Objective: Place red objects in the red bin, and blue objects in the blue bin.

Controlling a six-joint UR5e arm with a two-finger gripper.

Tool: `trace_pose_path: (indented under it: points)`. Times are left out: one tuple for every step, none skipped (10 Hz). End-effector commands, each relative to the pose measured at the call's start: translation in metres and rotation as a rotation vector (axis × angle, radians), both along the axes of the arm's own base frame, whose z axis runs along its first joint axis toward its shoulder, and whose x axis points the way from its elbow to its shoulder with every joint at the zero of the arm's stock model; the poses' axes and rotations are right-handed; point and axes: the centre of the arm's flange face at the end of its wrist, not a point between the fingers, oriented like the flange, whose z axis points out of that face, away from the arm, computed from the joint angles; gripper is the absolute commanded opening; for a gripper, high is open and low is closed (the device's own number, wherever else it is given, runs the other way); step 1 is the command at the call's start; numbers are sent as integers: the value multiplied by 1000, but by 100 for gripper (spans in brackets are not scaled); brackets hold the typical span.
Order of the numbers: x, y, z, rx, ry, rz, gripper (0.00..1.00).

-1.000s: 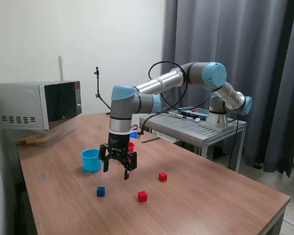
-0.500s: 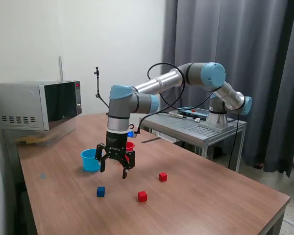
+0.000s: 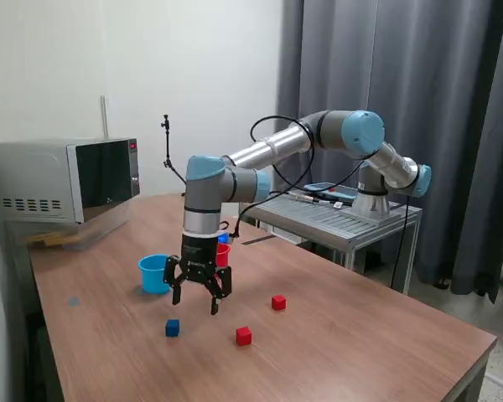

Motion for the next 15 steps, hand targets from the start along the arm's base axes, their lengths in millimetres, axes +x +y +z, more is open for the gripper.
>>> trace_pose_path:
  points:
    - [0,0,-10,-2,-8,1,100]
    - [-1,0,-12,-2,-5,1,100]
    - [-2,0,-18,-2,-5,1,100]
    - [-3,0,-16,-2,6,0,100]
    - [-7,0,-9,-3,36,-21,100]
    - [-10,0,-5,-20,53,-112,100]
    - [-11,0,-2,-49,66,-249,100]
    - [-11,-1,-2,-71,58,-368,100]
    - [-10,-7,-2,-91,47,-492,100]
    - [-10,-9,-2,-121,35,-631,100]
    - [-10,-10,-1,-157,19,-764,100]
    - [-9,-13,-2,-169,10,-834,100]
    - [-8,-17,-3,-175,3,-921,100]
    - [-7,-15,-5,-176,0,-1026,100]
    - [-7,-14,-4,-169,11,-1050,100]
